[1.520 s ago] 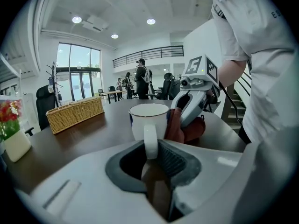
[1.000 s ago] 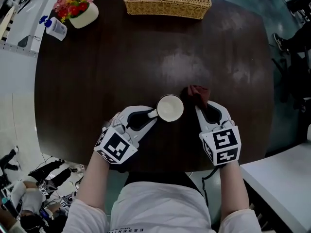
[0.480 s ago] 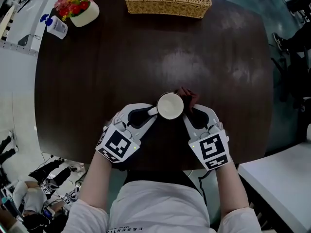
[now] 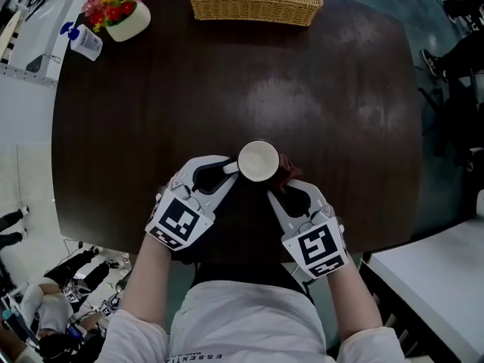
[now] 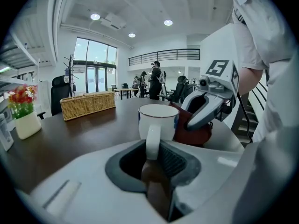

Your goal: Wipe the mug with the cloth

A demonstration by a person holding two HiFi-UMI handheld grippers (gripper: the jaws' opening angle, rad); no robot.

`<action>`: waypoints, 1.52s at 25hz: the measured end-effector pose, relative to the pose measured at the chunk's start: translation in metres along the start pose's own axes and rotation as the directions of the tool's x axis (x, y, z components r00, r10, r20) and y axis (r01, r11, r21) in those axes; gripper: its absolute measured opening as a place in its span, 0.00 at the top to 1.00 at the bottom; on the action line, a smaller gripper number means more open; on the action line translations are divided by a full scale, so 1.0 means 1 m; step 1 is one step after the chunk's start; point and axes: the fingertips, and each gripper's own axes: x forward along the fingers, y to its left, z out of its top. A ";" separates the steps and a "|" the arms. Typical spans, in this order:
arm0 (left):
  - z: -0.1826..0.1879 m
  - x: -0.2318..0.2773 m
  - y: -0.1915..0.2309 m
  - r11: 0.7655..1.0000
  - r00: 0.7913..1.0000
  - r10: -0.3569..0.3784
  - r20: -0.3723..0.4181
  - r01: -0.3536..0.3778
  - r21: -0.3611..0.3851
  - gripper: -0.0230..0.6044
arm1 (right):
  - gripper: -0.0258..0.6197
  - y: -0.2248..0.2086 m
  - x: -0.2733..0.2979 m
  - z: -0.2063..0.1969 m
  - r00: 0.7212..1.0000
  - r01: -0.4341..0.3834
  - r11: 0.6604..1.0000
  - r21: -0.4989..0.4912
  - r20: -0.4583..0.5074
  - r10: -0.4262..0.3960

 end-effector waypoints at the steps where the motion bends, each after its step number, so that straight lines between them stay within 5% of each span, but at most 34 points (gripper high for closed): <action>1: -0.001 0.000 0.000 1.000 1.000 0.000 0.000 0.000 0.003 0.85 | 0.83 0.002 0.000 -0.002 1.000 -0.008 1.000 0.003 -0.001 0.008; 7: -0.003 0.000 -0.002 0.998 0.999 -0.039 -0.019 0.040 0.040 0.85 | 0.83 -0.030 -0.013 -0.010 0.999 0.031 0.999 0.015 -0.020 -0.031; 12: -0.001 -0.001 -0.003 0.996 0.995 -0.094 -0.022 0.094 -0.001 0.85 | 0.83 -0.072 -0.018 0.020 0.998 0.054 0.997 -0.051 0.017 -0.053; 20: 0.005 0.000 0.008 0.997 0.997 -0.062 -0.039 0.060 -0.038 0.85 | 0.83 -0.083 0.023 0.062 0.971 -0.216 0.927 -0.306 0.028 0.235; 27: 0.004 0.001 0.032 0.998 0.999 -0.009 -0.048 0.006 -0.063 0.85 | 0.83 -0.079 0.064 0.066 0.878 -0.465 0.735 -0.494 -0.147 0.456; 35: 0.007 0.001 0.036 0.994 0.998 0.031 -0.051 -0.036 -0.099 0.85 | 0.84 -0.047 0.060 0.068 0.771 -0.582 0.389 -0.714 -0.335 0.541; 38: 0.005 -0.001 0.035 0.993 0.997 0.040 -0.060 -0.046 -0.105 0.85 | 0.84 -0.045 0.057 0.061 0.745 -0.610 0.312 -0.729 -0.392 0.540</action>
